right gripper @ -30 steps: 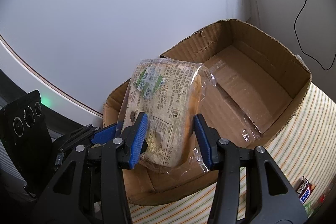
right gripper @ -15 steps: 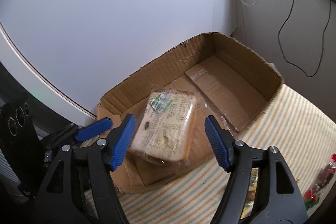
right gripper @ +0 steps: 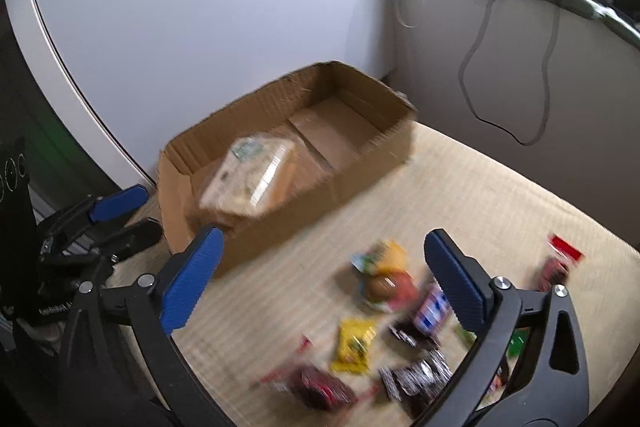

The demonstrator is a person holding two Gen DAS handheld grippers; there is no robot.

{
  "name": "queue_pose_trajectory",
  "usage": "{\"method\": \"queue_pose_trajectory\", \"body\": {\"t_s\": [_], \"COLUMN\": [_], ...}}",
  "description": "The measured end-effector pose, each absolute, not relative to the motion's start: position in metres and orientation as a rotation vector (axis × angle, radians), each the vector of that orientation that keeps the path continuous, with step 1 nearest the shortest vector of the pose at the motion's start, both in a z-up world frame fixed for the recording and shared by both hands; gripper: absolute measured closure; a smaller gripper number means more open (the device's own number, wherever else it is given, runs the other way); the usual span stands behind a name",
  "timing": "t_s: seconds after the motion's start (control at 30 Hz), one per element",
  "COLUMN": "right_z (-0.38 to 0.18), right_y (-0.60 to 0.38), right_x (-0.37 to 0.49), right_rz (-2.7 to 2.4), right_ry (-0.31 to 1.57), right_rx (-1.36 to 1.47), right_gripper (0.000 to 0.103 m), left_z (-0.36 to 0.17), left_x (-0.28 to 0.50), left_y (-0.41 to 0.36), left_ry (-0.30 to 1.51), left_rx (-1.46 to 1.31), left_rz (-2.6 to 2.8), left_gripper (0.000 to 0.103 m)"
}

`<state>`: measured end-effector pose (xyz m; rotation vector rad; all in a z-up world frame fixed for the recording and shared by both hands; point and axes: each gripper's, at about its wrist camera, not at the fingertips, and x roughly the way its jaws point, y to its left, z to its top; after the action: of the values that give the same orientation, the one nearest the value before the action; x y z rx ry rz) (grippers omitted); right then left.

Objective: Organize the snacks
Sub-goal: 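Withdraw the left gripper from the box back toward the snacks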

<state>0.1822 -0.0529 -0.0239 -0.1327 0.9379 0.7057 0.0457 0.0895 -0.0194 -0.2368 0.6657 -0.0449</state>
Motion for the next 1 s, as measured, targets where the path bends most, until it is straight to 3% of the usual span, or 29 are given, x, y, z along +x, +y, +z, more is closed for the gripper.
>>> {"method": "queue_pose_trajectory", "body": {"t_s": [0.37,0.63,1.0], "right_z": [-0.033,-0.059,-0.088], "right_y": [-0.144,-0.199,-0.184], "right_x": [0.151,0.131,0.110], "right_rz": [0.507,0.452,0.571], "right_ry": [0.892,0.944,0.980], "right_rx": [-0.208,-0.136,-0.255], "right_gripper": [0.001,0.001,0.024], "left_z": [-0.031,-0.057,-0.067], "left_x": [0.029,0.032,0.044], "left_y": [0.029,-0.018,-0.040], "left_ry": [0.710,0.796,0.832], "left_rx": [-0.212,-0.176,-0.135], "left_rz": [-0.161,-0.247,-0.257], "left_gripper": [0.028,0.027,0.027]}}
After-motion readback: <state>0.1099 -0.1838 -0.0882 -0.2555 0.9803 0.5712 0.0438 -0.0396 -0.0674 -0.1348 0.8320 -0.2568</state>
